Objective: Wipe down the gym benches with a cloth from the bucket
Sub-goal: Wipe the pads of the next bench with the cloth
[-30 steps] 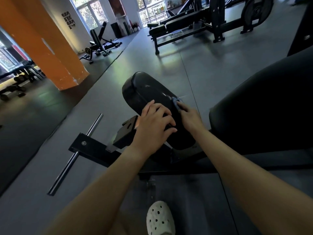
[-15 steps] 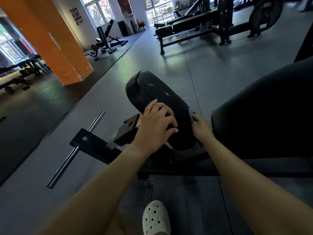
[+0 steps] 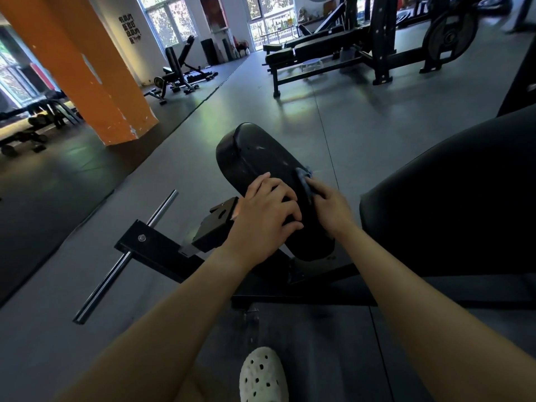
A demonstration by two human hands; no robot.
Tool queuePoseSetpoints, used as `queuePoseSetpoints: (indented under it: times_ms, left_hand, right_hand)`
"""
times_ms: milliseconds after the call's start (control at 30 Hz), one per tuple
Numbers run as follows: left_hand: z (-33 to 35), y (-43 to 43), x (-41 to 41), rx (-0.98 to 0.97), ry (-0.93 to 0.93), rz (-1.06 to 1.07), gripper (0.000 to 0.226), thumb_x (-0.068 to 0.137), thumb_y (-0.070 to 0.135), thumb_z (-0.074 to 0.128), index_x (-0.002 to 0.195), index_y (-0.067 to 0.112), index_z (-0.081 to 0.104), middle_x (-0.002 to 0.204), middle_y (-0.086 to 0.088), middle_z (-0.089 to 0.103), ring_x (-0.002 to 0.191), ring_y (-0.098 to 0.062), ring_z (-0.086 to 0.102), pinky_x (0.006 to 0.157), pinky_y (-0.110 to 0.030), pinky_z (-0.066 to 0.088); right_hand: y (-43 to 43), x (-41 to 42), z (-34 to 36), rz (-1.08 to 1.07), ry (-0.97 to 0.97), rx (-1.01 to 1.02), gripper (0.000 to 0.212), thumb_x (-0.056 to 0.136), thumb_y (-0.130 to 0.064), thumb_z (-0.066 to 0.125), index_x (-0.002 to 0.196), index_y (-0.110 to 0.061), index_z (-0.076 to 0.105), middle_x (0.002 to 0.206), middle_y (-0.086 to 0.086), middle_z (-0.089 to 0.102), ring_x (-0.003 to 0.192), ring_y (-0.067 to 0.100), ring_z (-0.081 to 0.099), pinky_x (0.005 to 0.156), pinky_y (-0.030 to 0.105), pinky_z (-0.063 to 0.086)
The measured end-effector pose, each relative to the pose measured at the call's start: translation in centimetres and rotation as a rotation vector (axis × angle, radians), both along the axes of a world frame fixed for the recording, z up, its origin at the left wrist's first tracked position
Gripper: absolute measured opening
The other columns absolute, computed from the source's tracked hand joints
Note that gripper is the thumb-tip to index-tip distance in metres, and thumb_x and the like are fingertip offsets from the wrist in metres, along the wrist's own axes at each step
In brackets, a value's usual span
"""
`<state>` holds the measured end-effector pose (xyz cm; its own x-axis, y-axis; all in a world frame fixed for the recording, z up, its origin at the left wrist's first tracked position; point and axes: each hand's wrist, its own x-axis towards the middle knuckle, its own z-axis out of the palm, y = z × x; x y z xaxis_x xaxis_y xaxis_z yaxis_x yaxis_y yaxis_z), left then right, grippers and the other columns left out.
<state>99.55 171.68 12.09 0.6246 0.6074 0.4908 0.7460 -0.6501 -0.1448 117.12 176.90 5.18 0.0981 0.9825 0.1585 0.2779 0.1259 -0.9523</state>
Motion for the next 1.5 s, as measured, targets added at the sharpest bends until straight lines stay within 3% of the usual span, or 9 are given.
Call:
queuePoseSetpoints:
  times_ms: [167,300,400,667,967,1100,1233,1333,1500]
  left_hand:
    - [1.2,-0.1,-1.2,0.090,-0.113,0.044,0.012,0.088,0.039,0.076,0.091,0.028,0.075,0.116,0.007,0.063,0.128,-0.017,0.050,0.125,-0.044,0.020]
    - [2.5,0.1,-3.1,0.138,-0.213,0.117,0.024,0.088,0.039,0.078,0.103,0.022,0.072,0.131,0.000,0.060,0.141,-0.021,0.041,0.123,-0.049,0.025]
    - [2.7,0.5,-3.6,0.111,-0.224,0.122,0.031,0.087,0.039,0.079,0.109,0.019,0.072,0.137,-0.003,0.057,0.145,-0.024,0.037,0.119,-0.047,0.031]
    - [2.6,0.7,-3.5,0.089,-0.261,0.101,0.029,0.087,0.040,0.080,0.107,0.020,0.072,0.136,-0.001,0.056,0.145,-0.023,0.036,0.117,-0.038,0.034]
    - [2.7,0.7,-3.4,0.083,-0.278,0.092,0.028,0.085,0.034,0.082,0.106,0.019,0.072,0.136,-0.001,0.056,0.145,-0.023,0.036,0.119,-0.037,0.031]
    - [2.5,0.5,-3.4,0.079,-0.266,0.094,0.027,0.088,0.035,0.080,0.107,0.020,0.072,0.138,-0.001,0.055,0.146,-0.023,0.035,0.119,-0.039,0.031]
    - [2.6,0.6,-3.6,0.082,-0.265,0.095,0.027,0.089,0.037,0.079,0.108,0.020,0.071,0.138,-0.001,0.055,0.147,-0.022,0.035,0.118,-0.041,0.034]
    - [2.5,0.6,-3.5,0.076,-0.259,0.101,0.027,0.088,0.038,0.079,0.108,0.021,0.072,0.137,0.000,0.055,0.146,-0.022,0.035,0.117,-0.042,0.035]
    - [2.6,0.8,-3.6,0.097,-0.245,0.113,0.029,0.086,0.037,0.081,0.108,0.020,0.073,0.138,-0.001,0.057,0.139,-0.024,0.040,0.114,-0.043,0.036]
  right_hand:
    - [1.0,1.1,-1.1,0.032,0.150,-0.200,0.050,0.101,-0.008,0.041,0.146,-0.024,0.054,0.152,0.001,0.049,0.140,0.025,0.045,0.117,0.045,0.039]
    - [2.4,-2.2,4.3,0.172,0.209,0.015,0.040,0.104,-0.022,0.049,0.141,-0.034,0.058,0.155,-0.011,0.044,0.145,0.006,0.036,0.123,0.031,0.025]
    - [2.7,-3.9,7.0,0.244,0.170,0.150,0.047,0.101,-0.006,0.045,0.144,-0.022,0.057,0.158,-0.005,0.041,0.146,0.004,0.033,0.124,0.027,0.020]
    - [1.1,-2.4,3.8,0.013,0.094,0.094,0.053,0.096,-0.009,0.039,0.141,-0.028,0.060,0.143,-0.003,0.059,0.132,0.016,0.053,0.113,0.039,0.043]
    - [1.1,-4.8,8.9,0.153,0.021,0.211,0.056,0.097,-0.001,0.035,0.144,-0.024,0.056,0.155,-0.002,0.046,0.141,0.015,0.044,0.117,0.026,0.032]
    - [0.9,-4.0,7.4,0.117,0.017,0.307,0.047,0.097,-0.003,0.043,0.134,-0.022,0.065,0.135,-0.008,0.062,0.120,0.005,0.057,0.096,0.008,0.040]
    - [-0.3,-3.5,3.8,-0.093,0.034,0.250,0.034,0.098,-0.011,0.047,0.119,-0.027,0.068,0.109,-0.007,0.070,0.095,0.013,0.066,0.075,0.024,0.049]
    - [0.7,-3.6,5.1,-0.094,0.041,0.163,0.038,0.098,-0.009,0.044,0.120,-0.025,0.069,0.116,-0.001,0.070,0.102,0.018,0.064,0.085,0.030,0.049]
    - [0.4,-5.4,10.7,0.170,0.036,0.338,0.041,0.097,-0.002,0.044,0.117,-0.021,0.074,0.125,-0.018,0.064,0.112,-0.003,0.059,0.096,0.007,0.041]
